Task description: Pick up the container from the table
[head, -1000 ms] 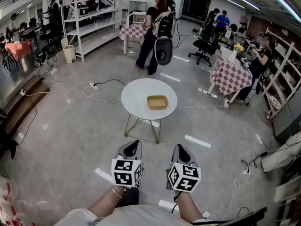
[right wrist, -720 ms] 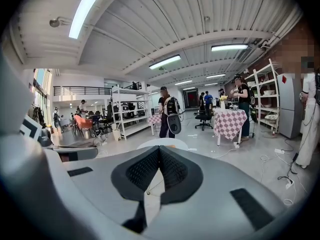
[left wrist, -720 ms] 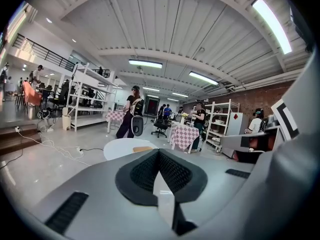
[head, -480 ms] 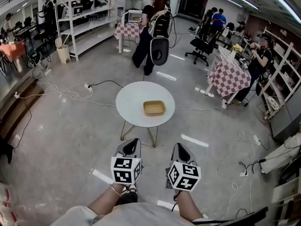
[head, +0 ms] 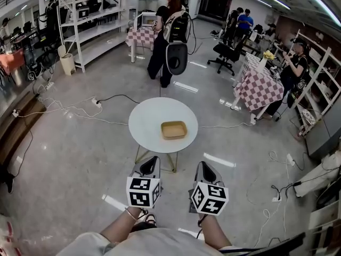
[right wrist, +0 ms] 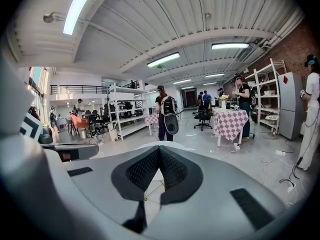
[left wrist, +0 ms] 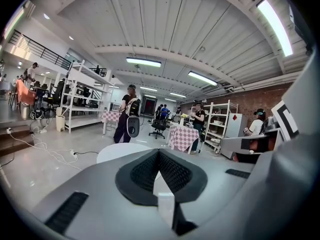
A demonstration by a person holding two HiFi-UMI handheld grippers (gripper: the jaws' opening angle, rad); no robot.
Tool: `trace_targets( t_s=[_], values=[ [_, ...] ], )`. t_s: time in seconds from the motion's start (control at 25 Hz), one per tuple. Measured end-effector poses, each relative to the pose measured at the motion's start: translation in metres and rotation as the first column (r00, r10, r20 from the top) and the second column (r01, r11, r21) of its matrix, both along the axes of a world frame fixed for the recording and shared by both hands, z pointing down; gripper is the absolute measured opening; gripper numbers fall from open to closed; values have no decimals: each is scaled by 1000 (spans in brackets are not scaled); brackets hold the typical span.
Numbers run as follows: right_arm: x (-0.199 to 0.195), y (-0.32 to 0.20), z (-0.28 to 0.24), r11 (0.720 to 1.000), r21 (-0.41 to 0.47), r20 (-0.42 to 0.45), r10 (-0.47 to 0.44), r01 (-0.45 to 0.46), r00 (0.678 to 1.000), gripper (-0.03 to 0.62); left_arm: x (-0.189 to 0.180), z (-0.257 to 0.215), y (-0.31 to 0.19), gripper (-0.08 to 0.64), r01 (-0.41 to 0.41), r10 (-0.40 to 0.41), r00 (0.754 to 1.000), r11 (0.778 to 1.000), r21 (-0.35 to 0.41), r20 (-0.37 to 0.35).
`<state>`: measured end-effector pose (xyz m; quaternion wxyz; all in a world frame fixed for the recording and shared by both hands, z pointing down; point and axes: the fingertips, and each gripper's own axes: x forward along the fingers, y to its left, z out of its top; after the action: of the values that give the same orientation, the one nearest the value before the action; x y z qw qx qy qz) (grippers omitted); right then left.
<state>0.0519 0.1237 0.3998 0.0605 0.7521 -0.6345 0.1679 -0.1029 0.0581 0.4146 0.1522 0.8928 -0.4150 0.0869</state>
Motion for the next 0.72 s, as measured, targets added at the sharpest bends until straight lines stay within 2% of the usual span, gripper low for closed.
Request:
trace_targets(
  t_s=[0.36, 0.52, 0.72],
  values=[
    [-6, -49, -6, 1000, 1, -2, -1, 1, 1000, 25, -8, -3, -54, 15, 0, 0, 1000, 1000, 3, 10],
    [3, -59, -3, 1000, 1, 4, 11, -11, 1000, 25, 0, -1, -63, 15, -18, 18, 1000, 1000, 11, 23],
    [-6, -69, -1, 1000, 0, 16, 29, -29, 999, 25, -6, 1, -82, 15, -41, 40, 998, 999, 22, 42]
  ],
)
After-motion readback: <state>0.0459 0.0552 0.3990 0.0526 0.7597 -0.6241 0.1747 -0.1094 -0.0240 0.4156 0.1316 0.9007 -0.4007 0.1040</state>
